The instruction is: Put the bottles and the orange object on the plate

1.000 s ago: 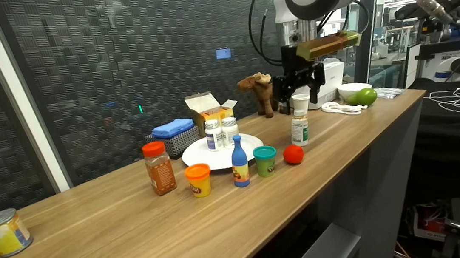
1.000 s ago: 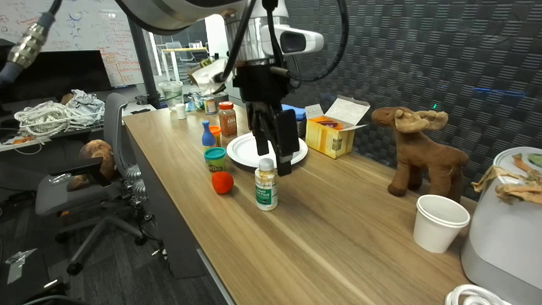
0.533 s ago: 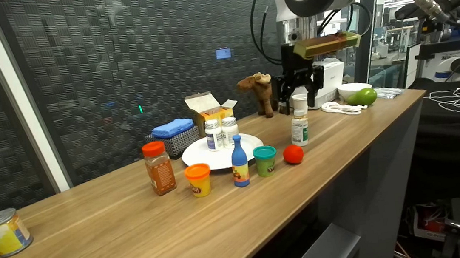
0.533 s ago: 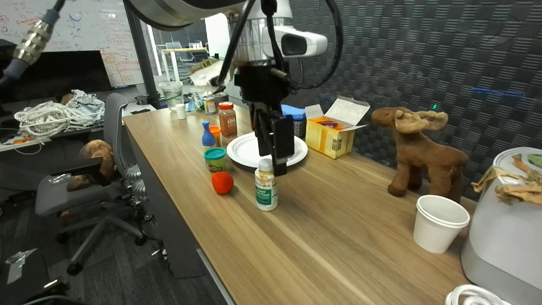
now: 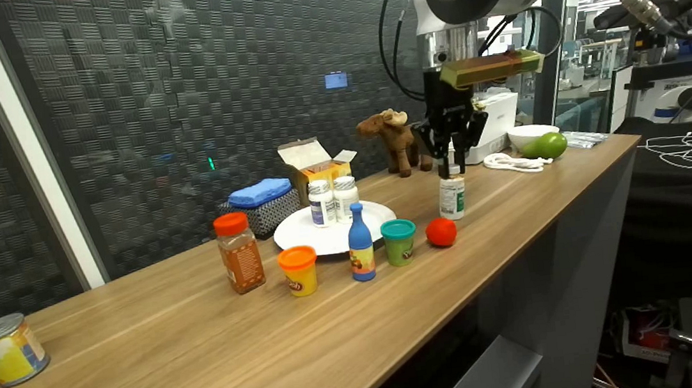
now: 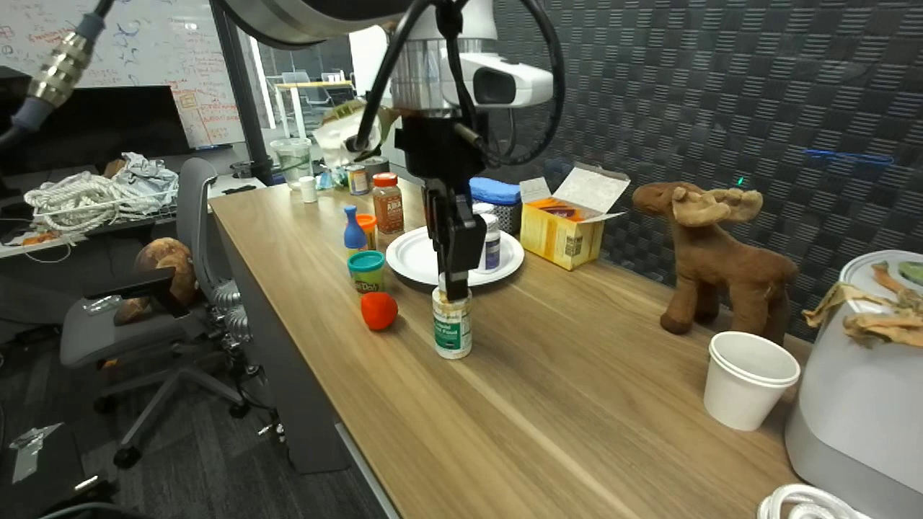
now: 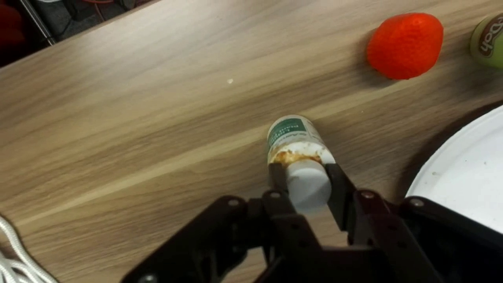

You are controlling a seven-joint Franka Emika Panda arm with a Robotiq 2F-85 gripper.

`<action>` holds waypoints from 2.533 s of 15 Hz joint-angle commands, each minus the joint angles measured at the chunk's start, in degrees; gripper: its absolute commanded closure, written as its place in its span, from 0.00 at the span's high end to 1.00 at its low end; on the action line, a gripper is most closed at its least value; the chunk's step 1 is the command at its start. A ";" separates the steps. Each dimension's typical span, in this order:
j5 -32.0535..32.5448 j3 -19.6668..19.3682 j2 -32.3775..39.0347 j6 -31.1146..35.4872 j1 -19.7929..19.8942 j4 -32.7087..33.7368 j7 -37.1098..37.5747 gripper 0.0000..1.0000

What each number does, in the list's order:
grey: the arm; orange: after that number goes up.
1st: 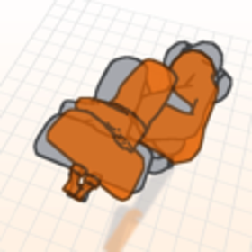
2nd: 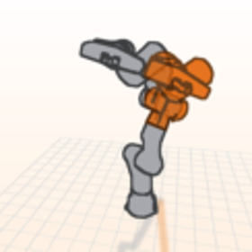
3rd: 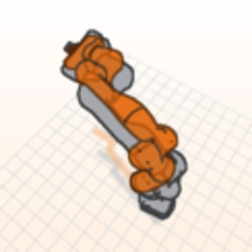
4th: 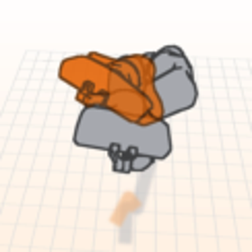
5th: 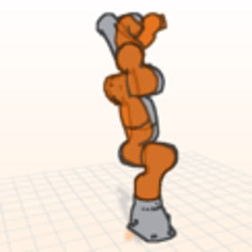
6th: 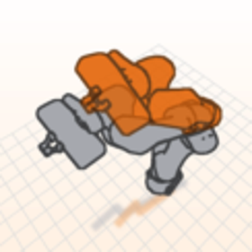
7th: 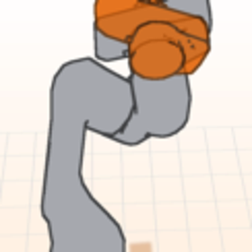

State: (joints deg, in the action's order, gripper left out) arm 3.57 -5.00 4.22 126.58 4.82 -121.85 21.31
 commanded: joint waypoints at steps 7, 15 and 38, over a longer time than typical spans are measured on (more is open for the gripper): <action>3.08 1.52 0.50 -8.22 -2.42 10.11 1.34 0.12; 1.65 3.16 9.47 -9.12 -4.13 21.86 -5.77 0.12; 1.67 4.51 21.02 -9.75 -5.52 30.30 -18.47 0.14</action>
State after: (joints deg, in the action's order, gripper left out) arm 3.85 -0.23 23.70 117.96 0.05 -93.95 4.85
